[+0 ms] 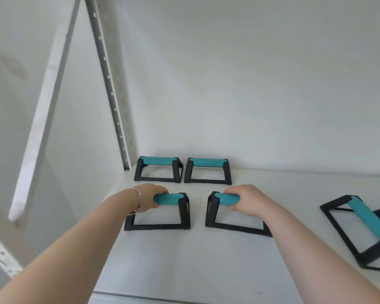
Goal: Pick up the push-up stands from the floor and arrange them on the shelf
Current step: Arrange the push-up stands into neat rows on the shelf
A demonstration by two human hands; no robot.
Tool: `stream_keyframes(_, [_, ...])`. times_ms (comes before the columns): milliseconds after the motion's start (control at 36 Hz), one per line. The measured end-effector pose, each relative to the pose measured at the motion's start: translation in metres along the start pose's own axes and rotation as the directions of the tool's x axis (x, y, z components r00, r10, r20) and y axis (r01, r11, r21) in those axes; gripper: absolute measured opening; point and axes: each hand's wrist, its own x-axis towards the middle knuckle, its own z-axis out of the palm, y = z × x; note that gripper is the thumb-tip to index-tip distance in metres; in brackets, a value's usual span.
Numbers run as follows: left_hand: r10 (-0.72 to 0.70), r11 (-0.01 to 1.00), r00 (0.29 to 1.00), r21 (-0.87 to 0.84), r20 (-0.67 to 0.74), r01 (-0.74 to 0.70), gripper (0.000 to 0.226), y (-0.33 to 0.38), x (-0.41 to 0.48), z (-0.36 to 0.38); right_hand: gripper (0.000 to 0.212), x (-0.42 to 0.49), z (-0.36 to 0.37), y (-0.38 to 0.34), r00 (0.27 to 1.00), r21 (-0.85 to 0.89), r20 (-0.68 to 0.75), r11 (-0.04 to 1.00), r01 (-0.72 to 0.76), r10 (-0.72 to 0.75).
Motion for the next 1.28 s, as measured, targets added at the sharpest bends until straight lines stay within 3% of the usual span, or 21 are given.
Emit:
stream_keyframes(306, [0.028, 0.998, 0.994, -0.052, -0.109, -0.034, 0.044, -0.044, 0.014, 0.013, 0.036, 0.031, 0.025, -0.048, 0.998, -0.051, -0.061, 0.998, -0.038, 0.034])
stream_keyframes(500, [0.032, 0.999, 0.948, 0.003, -0.316, -0.032, 0.044, -0.038, 0.025, 0.028, 0.037, 0.04, 0.032, -0.058, 0.985, -0.039, -0.152, 0.995, -0.094, 0.087])
stream_keyframes(1278, [0.051, 0.998, 0.962, 0.051, -0.269, -0.039, 0.053, -0.061, 0.055, 0.009, 0.046, 0.075, 0.041, -0.077, 0.982, -0.066, -0.183, 0.996, -0.06, 0.047])
